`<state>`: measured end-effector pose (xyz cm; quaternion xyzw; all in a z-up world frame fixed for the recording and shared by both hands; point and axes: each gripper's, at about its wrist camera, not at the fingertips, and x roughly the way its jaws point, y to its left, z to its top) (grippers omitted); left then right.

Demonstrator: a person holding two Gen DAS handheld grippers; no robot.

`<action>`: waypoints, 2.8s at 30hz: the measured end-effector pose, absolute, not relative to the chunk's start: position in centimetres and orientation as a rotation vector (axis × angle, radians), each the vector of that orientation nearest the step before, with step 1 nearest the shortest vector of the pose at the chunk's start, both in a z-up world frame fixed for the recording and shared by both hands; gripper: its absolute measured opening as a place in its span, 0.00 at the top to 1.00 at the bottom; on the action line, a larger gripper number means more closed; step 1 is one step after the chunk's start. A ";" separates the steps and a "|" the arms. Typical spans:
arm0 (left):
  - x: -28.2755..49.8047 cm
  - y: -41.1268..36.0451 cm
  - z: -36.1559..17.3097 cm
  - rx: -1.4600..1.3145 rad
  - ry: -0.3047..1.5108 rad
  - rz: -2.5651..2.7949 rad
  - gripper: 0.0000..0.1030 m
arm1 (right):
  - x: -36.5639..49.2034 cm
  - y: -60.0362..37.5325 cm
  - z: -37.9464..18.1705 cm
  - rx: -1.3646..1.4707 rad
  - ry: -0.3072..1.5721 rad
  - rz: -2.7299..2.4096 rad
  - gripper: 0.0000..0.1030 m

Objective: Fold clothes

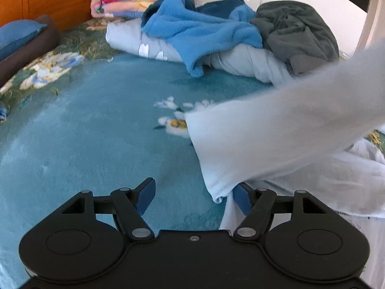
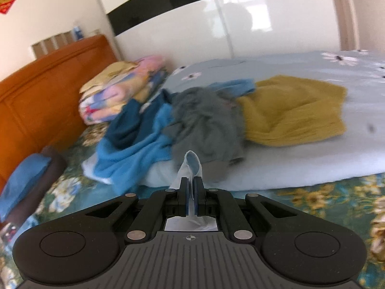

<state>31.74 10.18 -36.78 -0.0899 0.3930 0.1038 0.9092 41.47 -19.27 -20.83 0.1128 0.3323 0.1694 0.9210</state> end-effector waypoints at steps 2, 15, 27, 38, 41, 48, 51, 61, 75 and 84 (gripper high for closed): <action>31.8 10.2 -36.5 -0.188 0.792 0.223 0.33 | 41.1 -20.8 -21.6 0.236 0.700 0.298 0.97; 31.3 11.1 -37.5 -0.237 0.814 0.259 0.28 | 38.4 -25.6 -33.9 0.246 1.003 0.083 0.97; 30.6 11.9 -37.6 -0.208 0.831 0.174 0.26 | 37.7 -25.9 -35.1 0.232 1.035 0.073 0.92; 26.3 15.3 -35.2 -0.128 0.857 0.160 0.27 | 34.2 -28.6 -33.0 0.237 1.041 0.008 0.81; 25.0 14.6 -34.7 -0.116 0.873 0.118 0.27 | 32.0 -28.9 -32.9 0.249 1.069 0.009 0.81; 22.1 12.5 -34.0 -0.173 0.929 0.076 0.27 | 28.4 -28.5 -33.8 0.272 1.157 0.038 0.77; 20.0 11.9 -33.9 -0.188 0.941 0.054 0.28 | 26.8 -28.3 -34.0 0.283 1.176 0.037 0.77; 14.8 13.2 -35.5 -0.234 1.040 -0.191 0.42 | 19.1 -28.1 -34.8 0.290 1.185 -0.054 0.77; 13.3 15.2 -36.5 -0.344 1.098 -0.321 0.83 | 14.3 -27.1 -35.3 0.369 1.178 -0.079 0.90; 11.6 14.3 -36.0 -0.289 1.065 -0.244 1.00 | 13.8 -26.8 -35.2 0.329 1.170 -0.130 0.99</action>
